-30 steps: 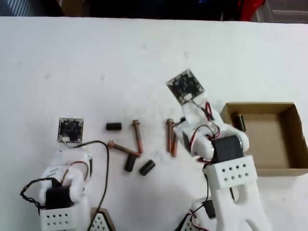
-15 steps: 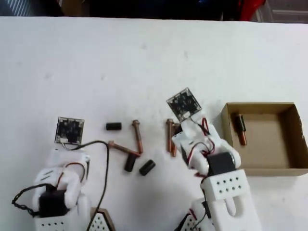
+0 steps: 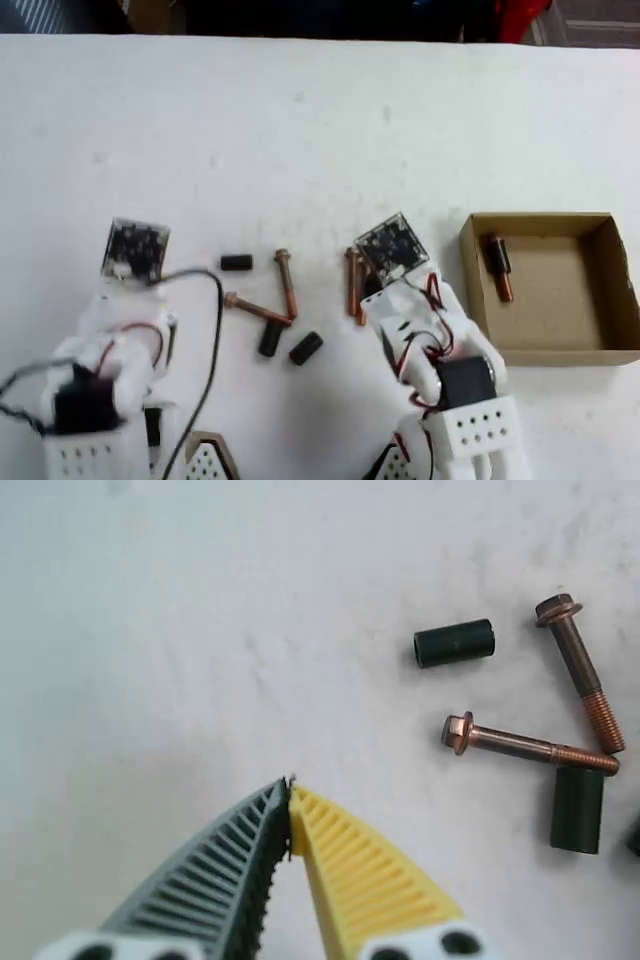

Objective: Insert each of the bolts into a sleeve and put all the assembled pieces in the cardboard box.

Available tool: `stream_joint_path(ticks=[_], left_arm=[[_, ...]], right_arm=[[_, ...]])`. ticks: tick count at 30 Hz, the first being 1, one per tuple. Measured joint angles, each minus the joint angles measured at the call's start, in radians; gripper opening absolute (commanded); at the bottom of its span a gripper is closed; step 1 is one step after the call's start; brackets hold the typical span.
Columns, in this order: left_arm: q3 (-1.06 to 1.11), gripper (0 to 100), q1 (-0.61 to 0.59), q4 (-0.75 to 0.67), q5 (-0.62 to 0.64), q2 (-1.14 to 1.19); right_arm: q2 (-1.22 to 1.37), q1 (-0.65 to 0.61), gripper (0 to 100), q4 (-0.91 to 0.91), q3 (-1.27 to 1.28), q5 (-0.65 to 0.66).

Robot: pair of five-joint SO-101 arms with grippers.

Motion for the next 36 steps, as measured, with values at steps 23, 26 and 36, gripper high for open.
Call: stream_joint_path(ticks=[23,26,36], left_arm=[[-0.423,2,0.394,-0.152,0.233,1.007],[-0.477,2,0.453,-0.163,0.233,1.132],[-0.694,2,0.517,-0.166,0.390,1.422]], right_arm=[[-0.333,0.055,1.6,0.000,0.192,0.000],[-0.364,0.055,1.6,0.000,0.209,0.000],[-0.387,0.054,1.6,0.000,0.238,0.000]])
